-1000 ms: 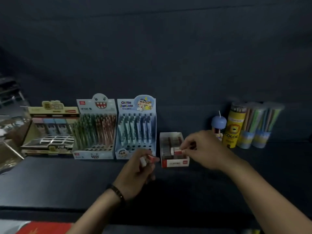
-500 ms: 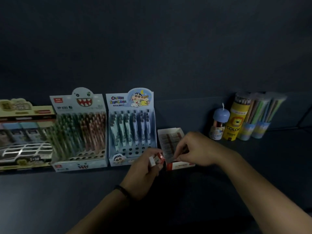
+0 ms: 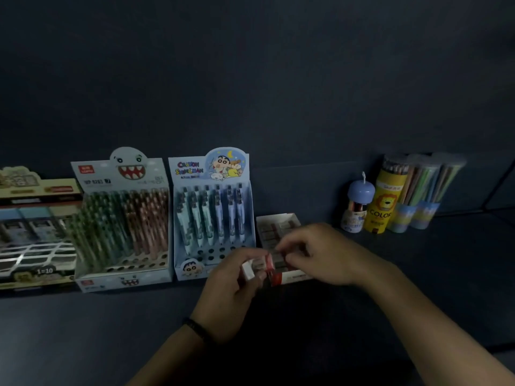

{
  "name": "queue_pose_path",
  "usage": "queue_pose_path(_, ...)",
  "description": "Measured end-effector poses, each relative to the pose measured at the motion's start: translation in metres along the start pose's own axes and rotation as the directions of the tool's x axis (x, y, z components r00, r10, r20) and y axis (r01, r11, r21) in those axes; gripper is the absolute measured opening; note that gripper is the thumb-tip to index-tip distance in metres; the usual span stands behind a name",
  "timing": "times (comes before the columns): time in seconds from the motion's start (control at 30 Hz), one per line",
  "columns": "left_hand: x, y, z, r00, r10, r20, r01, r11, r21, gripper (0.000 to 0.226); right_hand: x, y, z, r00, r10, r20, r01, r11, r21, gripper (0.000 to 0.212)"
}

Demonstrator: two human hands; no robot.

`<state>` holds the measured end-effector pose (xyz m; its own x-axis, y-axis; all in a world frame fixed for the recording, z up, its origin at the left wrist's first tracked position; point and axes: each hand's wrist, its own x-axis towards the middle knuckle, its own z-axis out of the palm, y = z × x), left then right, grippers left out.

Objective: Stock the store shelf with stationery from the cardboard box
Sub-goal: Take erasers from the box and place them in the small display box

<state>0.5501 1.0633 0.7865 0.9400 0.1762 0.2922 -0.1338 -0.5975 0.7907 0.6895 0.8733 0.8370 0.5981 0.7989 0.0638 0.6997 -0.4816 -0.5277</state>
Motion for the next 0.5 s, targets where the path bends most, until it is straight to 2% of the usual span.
queue_pose_path(0.07,0.000,0.010,-0.001,0.999,0.043,-0.020,-0.044,0.999,-0.008,0.039,-0.013,-0.005,0.001,0.985,0.006,-0.174,0.035,0.972,0.230,0.025)
queue_pose_path(0.13,0.003,0.017,0.000,0.999,0.039,-0.014,-0.039,0.999,-0.029,0.043,-0.027,-0.009,0.007,0.962,0.037,-0.271,0.066,0.931,0.360,0.038)
queue_pose_path(0.23,0.010,0.030,0.004,0.999,0.033,0.025,-0.030,0.993,-0.116,0.051,-0.038,-0.009,0.016,0.898,0.051,-0.437,0.130,0.918,0.375,0.032)
queue_pose_path(0.3,0.015,0.037,0.007,0.998,0.049,0.031,-0.044,0.989,-0.141,0.053,-0.039,-0.006,0.016,0.872,0.038,-0.489,0.164,0.917,0.364,0.026)
queue_pose_path(0.5,0.028,0.043,0.015,0.998,0.069,0.003,-0.066,0.970,-0.233,0.043,-0.036,0.001,-0.002,0.895,-0.038,-0.445,0.162,0.956,0.244,0.020)
